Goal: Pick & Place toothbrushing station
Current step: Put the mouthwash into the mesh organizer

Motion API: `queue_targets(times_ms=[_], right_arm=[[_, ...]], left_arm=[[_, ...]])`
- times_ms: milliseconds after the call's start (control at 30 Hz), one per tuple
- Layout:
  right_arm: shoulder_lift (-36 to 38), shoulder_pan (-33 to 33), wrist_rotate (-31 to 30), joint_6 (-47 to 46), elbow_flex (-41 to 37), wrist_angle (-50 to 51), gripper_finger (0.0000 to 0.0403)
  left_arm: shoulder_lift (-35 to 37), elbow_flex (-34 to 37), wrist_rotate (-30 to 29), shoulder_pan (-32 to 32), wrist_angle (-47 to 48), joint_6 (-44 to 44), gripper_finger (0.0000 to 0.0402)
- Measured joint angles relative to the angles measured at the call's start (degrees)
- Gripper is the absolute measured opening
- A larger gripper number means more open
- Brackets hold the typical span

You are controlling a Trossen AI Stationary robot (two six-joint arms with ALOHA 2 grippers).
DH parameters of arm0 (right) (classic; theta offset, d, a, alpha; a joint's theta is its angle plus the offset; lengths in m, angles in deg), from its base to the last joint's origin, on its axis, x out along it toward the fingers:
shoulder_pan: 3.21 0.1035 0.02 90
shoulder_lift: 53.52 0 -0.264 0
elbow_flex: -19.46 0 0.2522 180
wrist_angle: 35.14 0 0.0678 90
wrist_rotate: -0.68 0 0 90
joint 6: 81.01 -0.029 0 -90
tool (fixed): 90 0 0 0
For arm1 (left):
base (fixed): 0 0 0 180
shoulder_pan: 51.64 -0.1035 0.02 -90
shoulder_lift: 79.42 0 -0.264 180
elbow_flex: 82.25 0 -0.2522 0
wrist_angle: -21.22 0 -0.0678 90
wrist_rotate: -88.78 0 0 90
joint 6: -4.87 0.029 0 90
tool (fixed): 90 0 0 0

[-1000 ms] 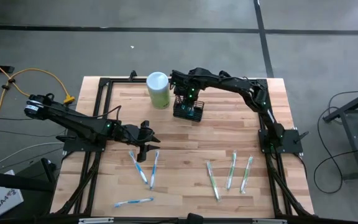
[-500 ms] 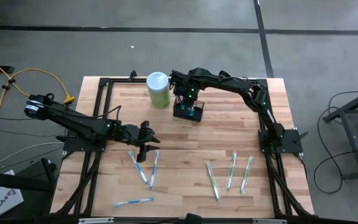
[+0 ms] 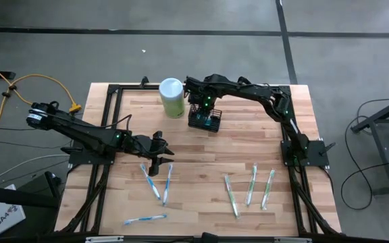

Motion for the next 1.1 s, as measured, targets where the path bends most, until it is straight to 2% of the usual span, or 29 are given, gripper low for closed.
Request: queue_targets(times_ms=[467, 733, 1100], right_arm=[[-2.96, 0.63, -0.70, 0.58, -0.04, 0.87, 0.0084], [-2.96, 0.63, -0.68, 1.31, -0.04, 0.94, 0.0115], [-2.94, 0.69, -0.49, 1.82, -0.04, 0.96, 0.0119]], left_arm=[[0.00, 0.00, 0.15, -0.01, -0.24, 0.14, 0.0127], [0.00, 0.00, 0.13, 0.00, -0.20, 0.24, 0.0127], [0.00, 0.00, -0.05, 0.00, -0.18, 0.28, 0.0127]])
